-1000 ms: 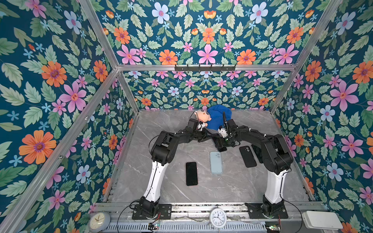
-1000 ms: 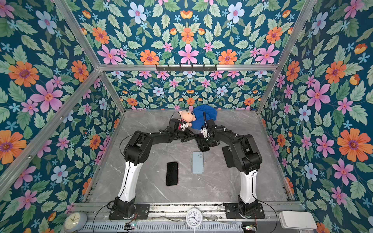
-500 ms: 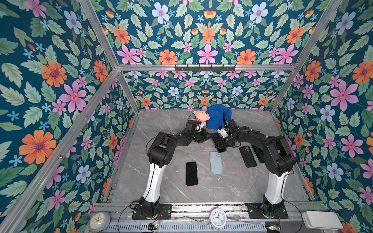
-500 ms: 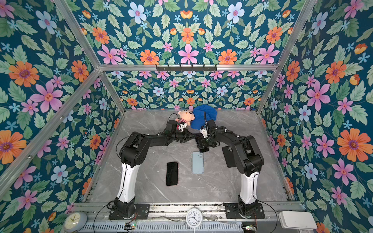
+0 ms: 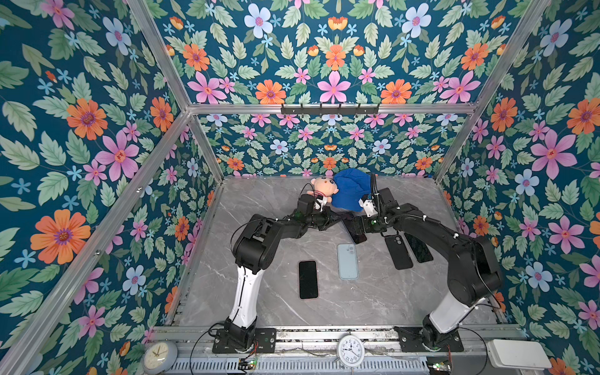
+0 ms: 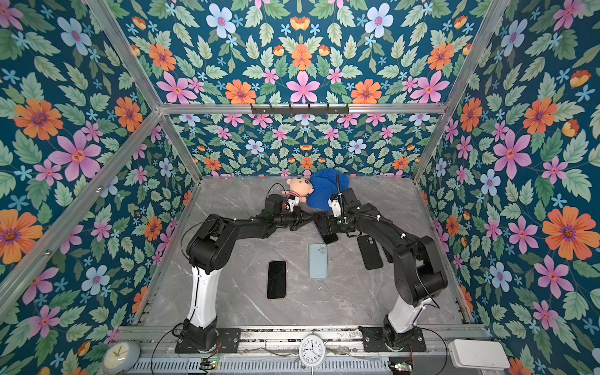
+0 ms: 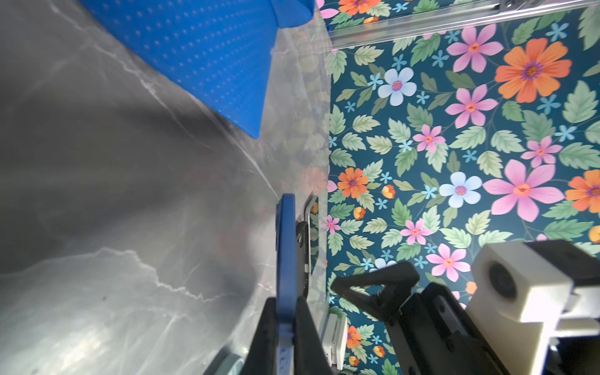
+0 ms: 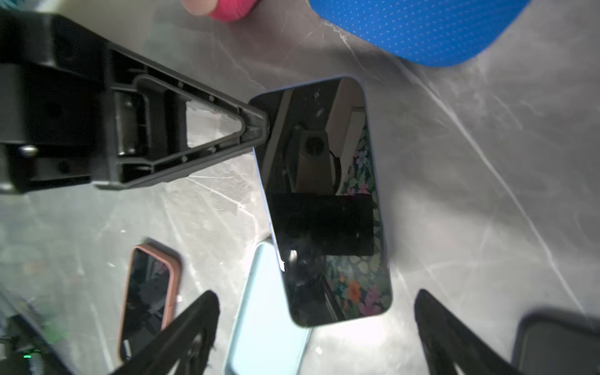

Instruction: Put the phone into the phone case

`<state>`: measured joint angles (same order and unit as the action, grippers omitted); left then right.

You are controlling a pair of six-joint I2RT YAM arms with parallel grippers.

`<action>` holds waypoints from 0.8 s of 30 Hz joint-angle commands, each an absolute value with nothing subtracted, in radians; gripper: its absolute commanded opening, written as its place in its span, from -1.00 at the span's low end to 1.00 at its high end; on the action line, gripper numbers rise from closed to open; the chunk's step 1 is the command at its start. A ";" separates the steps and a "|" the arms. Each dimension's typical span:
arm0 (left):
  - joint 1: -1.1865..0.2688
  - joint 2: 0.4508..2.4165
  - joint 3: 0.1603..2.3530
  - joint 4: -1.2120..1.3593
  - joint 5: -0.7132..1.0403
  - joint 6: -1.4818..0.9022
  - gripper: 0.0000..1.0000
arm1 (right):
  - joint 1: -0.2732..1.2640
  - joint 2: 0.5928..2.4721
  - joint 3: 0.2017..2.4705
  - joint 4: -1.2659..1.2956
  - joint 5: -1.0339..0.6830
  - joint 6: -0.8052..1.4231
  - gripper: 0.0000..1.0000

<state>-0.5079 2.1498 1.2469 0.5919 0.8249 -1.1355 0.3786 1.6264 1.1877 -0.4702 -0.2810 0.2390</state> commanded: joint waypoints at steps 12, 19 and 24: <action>-0.508 2.105 1.136 0.982 0.771 -1.417 -1.00 | 0.278 1.199 0.656 0.214 -0.591 0.987 0.40; -0.508 2.092 1.099 1.061 0.742 -1.481 -1.00 | 0.229 1.236 0.524 0.568 -0.649 1.180 0.32; -0.507 2.094 1.074 1.133 0.731 -1.535 -1.00 | 0.218 1.313 0.473 0.784 -0.641 1.291 0.24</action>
<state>-0.5079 2.0995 1.0782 1.0115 0.7357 -1.4845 0.2218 1.2858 0.4870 0.5640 -0.6281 1.1717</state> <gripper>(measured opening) 0.103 0.626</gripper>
